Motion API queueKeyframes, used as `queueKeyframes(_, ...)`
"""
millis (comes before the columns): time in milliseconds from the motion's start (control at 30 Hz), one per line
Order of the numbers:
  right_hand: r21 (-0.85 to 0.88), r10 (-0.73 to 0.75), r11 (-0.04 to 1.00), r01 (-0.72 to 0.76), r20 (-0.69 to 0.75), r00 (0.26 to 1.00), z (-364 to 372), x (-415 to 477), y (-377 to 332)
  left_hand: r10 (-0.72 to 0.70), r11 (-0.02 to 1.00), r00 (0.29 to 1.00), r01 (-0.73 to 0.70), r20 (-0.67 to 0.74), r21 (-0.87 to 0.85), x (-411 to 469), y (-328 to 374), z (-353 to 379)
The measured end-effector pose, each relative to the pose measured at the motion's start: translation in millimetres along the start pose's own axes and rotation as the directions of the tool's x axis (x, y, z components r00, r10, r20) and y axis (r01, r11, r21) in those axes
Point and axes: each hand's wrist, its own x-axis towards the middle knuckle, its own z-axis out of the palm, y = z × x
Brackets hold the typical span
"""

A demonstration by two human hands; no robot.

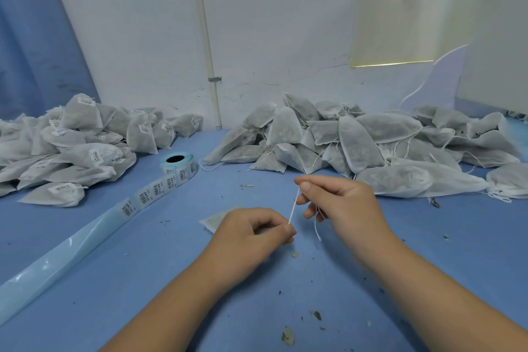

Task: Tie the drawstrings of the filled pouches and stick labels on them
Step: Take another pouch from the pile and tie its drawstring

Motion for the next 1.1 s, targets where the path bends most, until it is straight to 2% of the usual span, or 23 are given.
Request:
queueKeyframes(133, -0.009, 0.032, 0.999, -0.033, -0.024, 0.999, 3, -1, 1, 0.041, 0.989, 0.998, -0.033, 0.053, -0.147, -3, 7, -2)
queueKeyframes(300, -0.129, 0.065, 0.989, -0.065, -0.004, 0.998, 5, -2, 6, 0.051, 0.939, 0.999, -0.054, -0.018, -0.340, -2, 6, -11)
queueKeyframes(433, -0.416, -0.100, 0.900, 0.128, 0.090, 0.991, 10, -7, 7, 0.082, 0.934, 0.991, -0.114, -0.108, -0.339, -4, 12, -9)
queueKeyframes(533, -0.623, -0.271, 0.688, 0.372, 0.255, 0.928, 11, -11, 7, 0.045, 0.914, 0.972, -0.133, -0.230, -0.384, -5, 19, -5)
queueKeyframes(600, -0.644, -0.339, 0.579, 0.500, 0.368, 0.866, 12, -13, 5, 0.007, 0.907, 0.952, -0.134, -0.305, -0.400, -5, 22, -5)
queueKeyframes(667, -0.609, -0.382, 0.563, 0.558, 0.407, 0.830, 13, -15, 1, -0.031, 0.906, 0.935, -0.123, -0.354, -0.405, -5, 23, -6)
queueKeyframes(767, -0.599, -0.463, 0.538, 0.593, 0.377, 0.802, 11, -15, -3, 0.014, 0.968, 0.922, -0.110, -0.388, -0.227, -6, 21, -8)
queueKeyframes(800, -0.593, -0.489, 0.551, 0.587, 0.341, 0.803, 10, -15, -4, 0.061, 0.985, 0.923, -0.118, -0.381, -0.128, -6, 20, -8)
queueKeyframes(867, -0.517, -0.488, 0.671, 0.532, 0.233, 0.841, 8, -14, -6, 0.137, 0.990, 0.931, -0.135, -0.339, 0.029, -5, 18, -9)
queueKeyframes(967, -0.331, -0.287, 0.890, 0.313, 0.128, 0.949, 9, -16, -10, 0.210, 0.958, 0.954, -0.158, -0.216, 0.238, -5, 14, -12)
queueKeyframes(1100, -0.227, -0.070, 0.969, 0.095, 0.114, 0.991, 13, -15, -9, 0.177, 0.938, 0.976, -0.129, -0.126, 0.320, -7, 12, -12)
